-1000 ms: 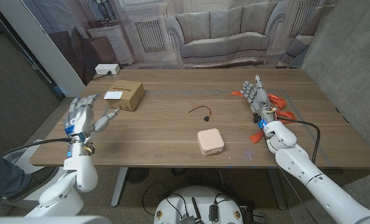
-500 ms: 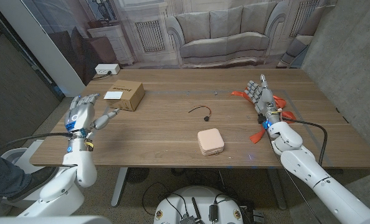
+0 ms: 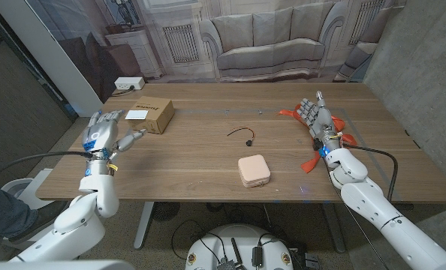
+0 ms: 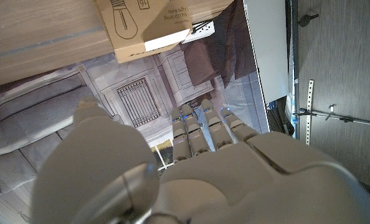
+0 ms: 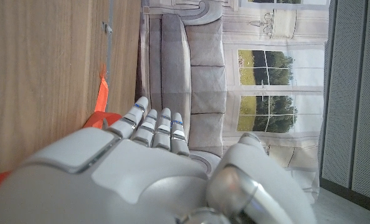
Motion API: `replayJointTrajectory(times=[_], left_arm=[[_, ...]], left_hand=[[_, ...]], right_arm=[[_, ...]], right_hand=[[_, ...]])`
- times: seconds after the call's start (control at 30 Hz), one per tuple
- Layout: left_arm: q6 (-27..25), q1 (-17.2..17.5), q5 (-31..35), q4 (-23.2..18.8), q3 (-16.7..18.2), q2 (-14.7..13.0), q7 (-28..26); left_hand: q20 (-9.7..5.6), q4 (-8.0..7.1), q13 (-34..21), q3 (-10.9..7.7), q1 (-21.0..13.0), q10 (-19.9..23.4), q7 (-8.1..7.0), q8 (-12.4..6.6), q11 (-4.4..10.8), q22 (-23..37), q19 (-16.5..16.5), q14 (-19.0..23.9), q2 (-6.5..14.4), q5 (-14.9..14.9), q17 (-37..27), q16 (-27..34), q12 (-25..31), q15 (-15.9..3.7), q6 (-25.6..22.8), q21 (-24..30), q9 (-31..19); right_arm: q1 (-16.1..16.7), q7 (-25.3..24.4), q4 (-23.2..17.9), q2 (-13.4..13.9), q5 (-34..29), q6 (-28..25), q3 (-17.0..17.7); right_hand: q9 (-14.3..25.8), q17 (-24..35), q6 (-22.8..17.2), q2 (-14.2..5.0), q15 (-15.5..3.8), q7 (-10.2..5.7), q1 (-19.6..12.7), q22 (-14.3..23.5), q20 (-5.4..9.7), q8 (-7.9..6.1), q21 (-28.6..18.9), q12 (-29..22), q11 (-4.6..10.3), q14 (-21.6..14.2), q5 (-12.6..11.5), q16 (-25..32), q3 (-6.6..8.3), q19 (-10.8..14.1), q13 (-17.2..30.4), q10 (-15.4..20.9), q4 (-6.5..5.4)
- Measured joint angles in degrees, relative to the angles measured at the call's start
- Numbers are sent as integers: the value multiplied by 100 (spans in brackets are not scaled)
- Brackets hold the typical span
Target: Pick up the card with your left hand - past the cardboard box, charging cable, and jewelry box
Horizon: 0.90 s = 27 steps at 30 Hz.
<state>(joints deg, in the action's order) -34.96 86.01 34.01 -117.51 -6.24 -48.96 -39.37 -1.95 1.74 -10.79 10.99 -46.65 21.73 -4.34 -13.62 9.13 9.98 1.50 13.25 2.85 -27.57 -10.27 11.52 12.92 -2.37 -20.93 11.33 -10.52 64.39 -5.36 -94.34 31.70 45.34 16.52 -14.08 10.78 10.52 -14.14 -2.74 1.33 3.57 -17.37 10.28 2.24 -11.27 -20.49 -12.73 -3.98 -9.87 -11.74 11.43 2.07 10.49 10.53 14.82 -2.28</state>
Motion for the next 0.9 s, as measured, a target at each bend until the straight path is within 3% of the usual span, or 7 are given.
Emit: replayJointTrajectory(times=[0.9], left_arm=[[-653, -902, -106, 367, -728, -438, 424]], left_hand=[[0, 71, 0, 24, -105, 53, -101, 45, 112, 0, -1, 0, 1, -22, 15, -43, -30, 0, -82, 0, 0]], right_arm=[[207, -306, -265, -25, -110, 108, 109]], right_hand=[[0, 0, -21, 17, 0, 22, 16, -1, 0, 0, 80, 0, 0, 0, 0, 0, -16, -1, 0, 0, 16]])
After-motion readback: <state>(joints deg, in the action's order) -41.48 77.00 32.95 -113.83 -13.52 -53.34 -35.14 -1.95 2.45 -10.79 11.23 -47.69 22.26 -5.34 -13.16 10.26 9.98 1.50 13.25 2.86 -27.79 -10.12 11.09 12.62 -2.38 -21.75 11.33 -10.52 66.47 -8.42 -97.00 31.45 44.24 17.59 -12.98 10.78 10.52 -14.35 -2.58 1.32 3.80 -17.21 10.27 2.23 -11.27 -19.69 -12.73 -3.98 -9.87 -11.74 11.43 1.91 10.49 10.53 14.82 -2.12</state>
